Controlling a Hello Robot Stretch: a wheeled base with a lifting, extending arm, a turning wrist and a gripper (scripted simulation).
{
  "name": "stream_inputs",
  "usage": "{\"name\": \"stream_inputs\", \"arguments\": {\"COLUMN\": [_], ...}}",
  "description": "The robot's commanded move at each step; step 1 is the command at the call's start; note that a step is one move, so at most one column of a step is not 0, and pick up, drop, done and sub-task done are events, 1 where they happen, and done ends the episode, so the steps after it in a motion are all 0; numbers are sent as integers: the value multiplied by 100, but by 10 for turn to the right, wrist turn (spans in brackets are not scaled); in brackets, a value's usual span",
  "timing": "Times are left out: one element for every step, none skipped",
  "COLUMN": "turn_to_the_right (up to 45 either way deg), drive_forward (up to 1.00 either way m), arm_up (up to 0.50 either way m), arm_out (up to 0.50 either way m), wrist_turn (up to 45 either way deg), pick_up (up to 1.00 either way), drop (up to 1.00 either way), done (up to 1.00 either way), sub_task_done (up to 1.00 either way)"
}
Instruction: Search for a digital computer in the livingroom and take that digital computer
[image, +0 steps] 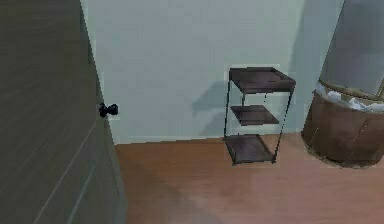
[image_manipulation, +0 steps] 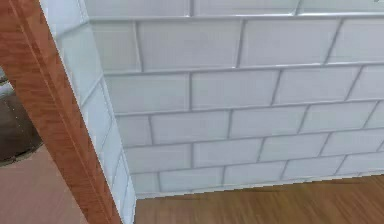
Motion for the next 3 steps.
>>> {"name": "stream_inputs", "arguments": {"turn_to_the_right": [0, 390, 0], "drive_forward": [30, 0, 45], "arm_up": [0, 0, 0], "arm_out": [0, 0, 0], "wrist_turn": [0, 0, 0], "pick_up": [0, 0, 0], "drop": [0, 0, 0], "done": [0, 0, 0], "sub_task_done": [0, 0, 0]}}
